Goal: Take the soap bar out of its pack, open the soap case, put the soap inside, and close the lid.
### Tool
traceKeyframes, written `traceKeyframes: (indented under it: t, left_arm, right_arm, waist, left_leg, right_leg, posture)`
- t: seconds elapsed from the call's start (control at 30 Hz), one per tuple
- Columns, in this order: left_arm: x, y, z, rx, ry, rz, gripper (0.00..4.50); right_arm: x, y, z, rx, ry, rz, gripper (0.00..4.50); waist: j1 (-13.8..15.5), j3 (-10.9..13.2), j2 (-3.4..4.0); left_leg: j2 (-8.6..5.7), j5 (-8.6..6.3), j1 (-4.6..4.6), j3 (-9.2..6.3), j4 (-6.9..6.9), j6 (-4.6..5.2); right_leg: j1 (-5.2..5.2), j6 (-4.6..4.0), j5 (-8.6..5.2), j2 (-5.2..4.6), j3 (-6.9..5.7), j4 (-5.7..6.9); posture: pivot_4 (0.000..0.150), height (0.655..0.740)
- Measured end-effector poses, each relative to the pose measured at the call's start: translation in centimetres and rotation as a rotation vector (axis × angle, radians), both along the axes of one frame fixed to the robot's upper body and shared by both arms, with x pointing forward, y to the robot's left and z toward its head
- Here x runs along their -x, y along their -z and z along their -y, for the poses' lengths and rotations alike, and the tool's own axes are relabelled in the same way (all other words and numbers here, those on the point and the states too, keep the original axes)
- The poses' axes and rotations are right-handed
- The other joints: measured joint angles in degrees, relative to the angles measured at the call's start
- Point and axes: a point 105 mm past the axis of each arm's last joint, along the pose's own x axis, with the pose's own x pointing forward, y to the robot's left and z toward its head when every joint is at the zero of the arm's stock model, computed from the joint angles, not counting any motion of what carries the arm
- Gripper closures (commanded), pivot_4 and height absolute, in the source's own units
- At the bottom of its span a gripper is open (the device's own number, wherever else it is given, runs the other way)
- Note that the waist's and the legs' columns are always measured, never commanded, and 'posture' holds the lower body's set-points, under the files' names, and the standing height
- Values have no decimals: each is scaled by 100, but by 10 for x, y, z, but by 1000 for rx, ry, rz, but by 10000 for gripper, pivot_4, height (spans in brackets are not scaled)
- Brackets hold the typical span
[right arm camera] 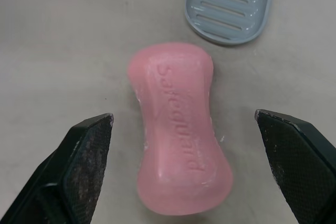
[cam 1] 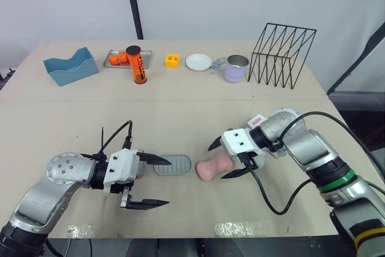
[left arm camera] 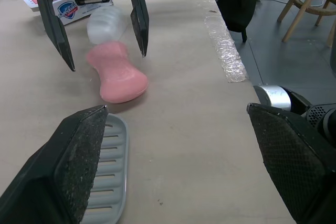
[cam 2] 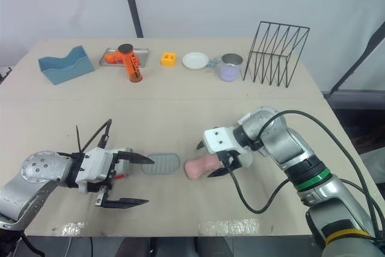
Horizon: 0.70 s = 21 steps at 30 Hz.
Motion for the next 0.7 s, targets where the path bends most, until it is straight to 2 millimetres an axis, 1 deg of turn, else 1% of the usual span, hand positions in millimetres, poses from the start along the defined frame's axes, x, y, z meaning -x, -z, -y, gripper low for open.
traceKeyframes:
  t: [0.1,0.3,0.57,0.6,0.63,0.67,0.7]
  left_arm:
    - [2,2,1,5,6,-5,101]
    - [5,6,5,9,17,-18,101]
    - [4,7,7,9,13,-3,101]
    - [4,7,7,7,12,1,0]
    - [4,7,7,7,12,3,0]
    - [4,7,7,7,11,4,0]
    - [4,7,7,7,10,3,0]
  right_arm:
    - [0,-1,-5,-1,-23,8,0]
    - [-1,1,-8,14,-47,16,0]
    - [-1,10,-10,53,-82,18,0]
    - [-1,11,-10,58,-80,15,4136]
    - [-2,12,-9,61,-81,15,6597]
    - [-3,13,-8,68,-81,17,11011]
    - [-3,13,-8,70,-81,19,14000]
  waist:
    - [0,0,0]
    - [0,0,0]
    - [0,0,0]
    - [0,0,0]
    - [0,0,0]
    - [0,0,0]
    - [0,0,0]
  left_leg:
    - [0,0,0,-1,0,0]
    - [0,0,0,-1,0,0]
    - [0,0,0,-1,0,0]
    - [0,0,0,-1,0,0]
    - [0,0,0,-1,0,0]
    - [0,0,0,-1,0,0]
    - [0,0,0,-1,0,0]
  right_leg:
    - [0,0,0,0,-1,0]
    - [0,-1,0,0,-1,0]
    - [0,-1,0,0,0,-1]
    - [0,-1,0,0,0,-1]
    - [0,-1,0,0,0,-1]
    - [0,-1,0,0,0,-1]
    - [0,-1,0,0,0,0]
  posture:
    - [1500,7400]
    - [1500,7400]
    - [1500,7400]
    - [1500,7400]
    - [1500,7400]
    - [1500,7400]
    - [1500,7400]
